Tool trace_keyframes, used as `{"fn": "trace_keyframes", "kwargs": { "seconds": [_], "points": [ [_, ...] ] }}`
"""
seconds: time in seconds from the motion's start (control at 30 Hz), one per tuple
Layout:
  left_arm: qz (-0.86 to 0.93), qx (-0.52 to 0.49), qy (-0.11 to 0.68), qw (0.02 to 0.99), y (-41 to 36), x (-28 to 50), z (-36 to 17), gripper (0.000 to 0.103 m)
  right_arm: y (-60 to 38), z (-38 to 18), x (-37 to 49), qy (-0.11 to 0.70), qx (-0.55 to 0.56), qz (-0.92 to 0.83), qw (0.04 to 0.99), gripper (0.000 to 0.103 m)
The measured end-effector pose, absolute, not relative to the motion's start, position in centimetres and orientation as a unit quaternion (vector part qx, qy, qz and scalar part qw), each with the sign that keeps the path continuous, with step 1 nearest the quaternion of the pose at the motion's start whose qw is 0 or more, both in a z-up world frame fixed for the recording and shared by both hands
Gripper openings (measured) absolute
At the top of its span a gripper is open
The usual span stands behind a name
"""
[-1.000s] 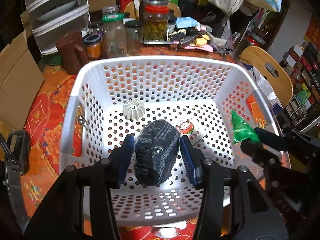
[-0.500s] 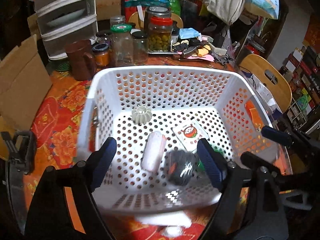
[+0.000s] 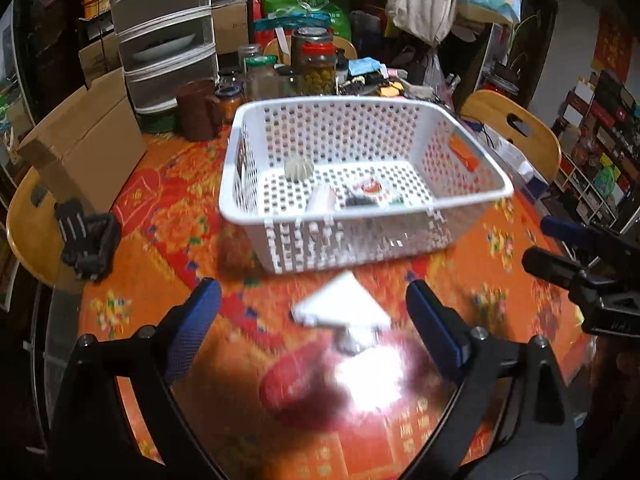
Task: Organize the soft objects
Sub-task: 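Move both open tools back from the basket toward the white bundle, then grasp the white plastic wrap with the left tool while the right tool grasps the white cloth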
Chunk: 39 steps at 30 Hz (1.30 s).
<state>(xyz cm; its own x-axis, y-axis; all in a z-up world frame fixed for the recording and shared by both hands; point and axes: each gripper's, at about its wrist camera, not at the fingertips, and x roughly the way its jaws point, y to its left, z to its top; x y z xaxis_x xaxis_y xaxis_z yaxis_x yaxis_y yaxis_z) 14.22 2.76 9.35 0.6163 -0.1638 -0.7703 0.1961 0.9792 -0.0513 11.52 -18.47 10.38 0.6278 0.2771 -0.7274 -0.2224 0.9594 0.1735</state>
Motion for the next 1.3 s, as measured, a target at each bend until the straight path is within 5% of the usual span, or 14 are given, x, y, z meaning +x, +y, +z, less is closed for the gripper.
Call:
{"fn": "trace_keyframes", "kwargs": {
  "seconds": [0.53, 0.83, 0.9, 1.3],
  "points": [
    [-0.104, 0.006, 0.478, 0.872, -0.3, 12.9, -1.0, 0.092, -16.9, 6.2, 8.8, 0.427, 0.064, 0.149, 0.889, 0.076],
    [-0.114, 0.004, 0.488, 0.865, -1.2, 14.6, -3.7, 0.059, -16.2, 2.5, 10.4, 0.447, 0.08, 0.139, 0.88, 0.076],
    [-0.113, 0.006, 0.483, 0.868, -1.2, 14.5, -3.8, 0.041, -16.0, 2.2, 10.8, 0.448, 0.082, 0.137, 0.88, 0.076],
    [-0.093, -0.004, 0.465, 0.88, 4.3, 12.8, -3.6, 0.038, -11.1, 0.3, 13.5, 0.459, 0.053, 0.152, 0.873, 0.076]
  ]
}}
